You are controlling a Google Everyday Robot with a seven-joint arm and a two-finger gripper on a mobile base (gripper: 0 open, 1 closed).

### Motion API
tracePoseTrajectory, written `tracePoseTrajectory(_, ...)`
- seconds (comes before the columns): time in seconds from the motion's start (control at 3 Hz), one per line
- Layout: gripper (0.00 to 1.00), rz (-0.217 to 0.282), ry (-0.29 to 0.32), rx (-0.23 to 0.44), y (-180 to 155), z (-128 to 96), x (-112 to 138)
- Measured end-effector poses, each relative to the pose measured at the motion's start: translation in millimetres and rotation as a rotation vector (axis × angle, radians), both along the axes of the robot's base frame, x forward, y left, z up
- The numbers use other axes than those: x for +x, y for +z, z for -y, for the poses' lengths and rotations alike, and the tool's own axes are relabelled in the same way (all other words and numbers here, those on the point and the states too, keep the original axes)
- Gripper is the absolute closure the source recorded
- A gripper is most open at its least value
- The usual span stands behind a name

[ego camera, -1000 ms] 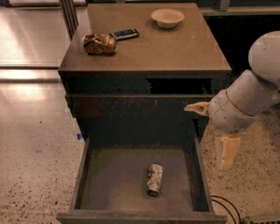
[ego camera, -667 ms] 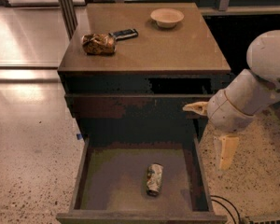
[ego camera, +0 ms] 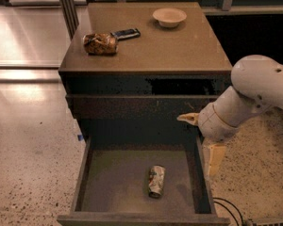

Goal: Pick 7up can from middle drawer and place on counter

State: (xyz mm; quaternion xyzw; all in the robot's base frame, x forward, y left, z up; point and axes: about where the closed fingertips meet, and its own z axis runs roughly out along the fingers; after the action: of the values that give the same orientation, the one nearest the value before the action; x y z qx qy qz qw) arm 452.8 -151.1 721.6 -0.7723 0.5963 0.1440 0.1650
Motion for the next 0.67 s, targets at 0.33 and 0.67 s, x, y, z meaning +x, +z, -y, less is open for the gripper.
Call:
tracePoseTrajectory(0.33,0.00,0.047,0.015,0.025,-53.1,-8.9,21.0)
tracePoseTrajectory(0.67,0.00,0.106,0.065,0.042,-98.9,-19.2,37.8)
